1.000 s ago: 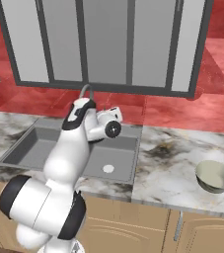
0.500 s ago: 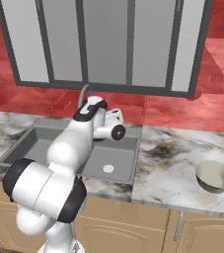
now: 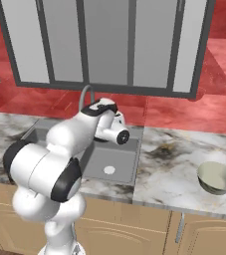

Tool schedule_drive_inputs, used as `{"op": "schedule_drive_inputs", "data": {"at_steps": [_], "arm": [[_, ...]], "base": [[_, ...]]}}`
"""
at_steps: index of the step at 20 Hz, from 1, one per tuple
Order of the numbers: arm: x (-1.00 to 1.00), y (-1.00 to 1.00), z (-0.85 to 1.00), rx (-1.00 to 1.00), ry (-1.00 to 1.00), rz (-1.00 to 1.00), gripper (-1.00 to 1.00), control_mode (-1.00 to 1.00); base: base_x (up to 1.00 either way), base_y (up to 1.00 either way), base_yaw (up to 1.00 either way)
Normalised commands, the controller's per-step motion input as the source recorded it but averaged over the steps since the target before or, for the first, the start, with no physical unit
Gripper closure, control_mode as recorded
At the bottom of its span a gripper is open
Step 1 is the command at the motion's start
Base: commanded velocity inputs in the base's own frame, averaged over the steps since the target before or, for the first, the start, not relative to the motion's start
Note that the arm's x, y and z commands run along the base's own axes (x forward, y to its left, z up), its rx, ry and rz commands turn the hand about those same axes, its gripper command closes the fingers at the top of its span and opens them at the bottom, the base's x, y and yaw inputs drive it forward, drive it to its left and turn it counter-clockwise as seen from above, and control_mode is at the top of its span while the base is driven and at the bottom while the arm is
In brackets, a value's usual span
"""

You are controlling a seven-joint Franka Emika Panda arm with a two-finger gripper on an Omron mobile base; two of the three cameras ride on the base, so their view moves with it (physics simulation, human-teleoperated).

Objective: Rinse each bowl for a few seconds and place them down in the sink or on the counter.

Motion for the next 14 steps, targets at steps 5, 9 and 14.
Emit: {"op": "schedule_drive_inputs", "data": {"at_steps": [5, 9, 14], "arm": [[0.25, 0.03, 0.0, 0.0, 0.0, 0.0, -1.0, -1.0], [0.26, 0.0, 0.0, 0.01, 0.01, 0.0, -1.0, -1.0], [0.25, 0.02, 0.0, 0.0, 0.03, 0.0, -1.0, -1.0]], "base": [[0.0, 0.0, 0.0], [0.0, 0.0, 0.0], [0.0, 0.0, 0.0]]}}
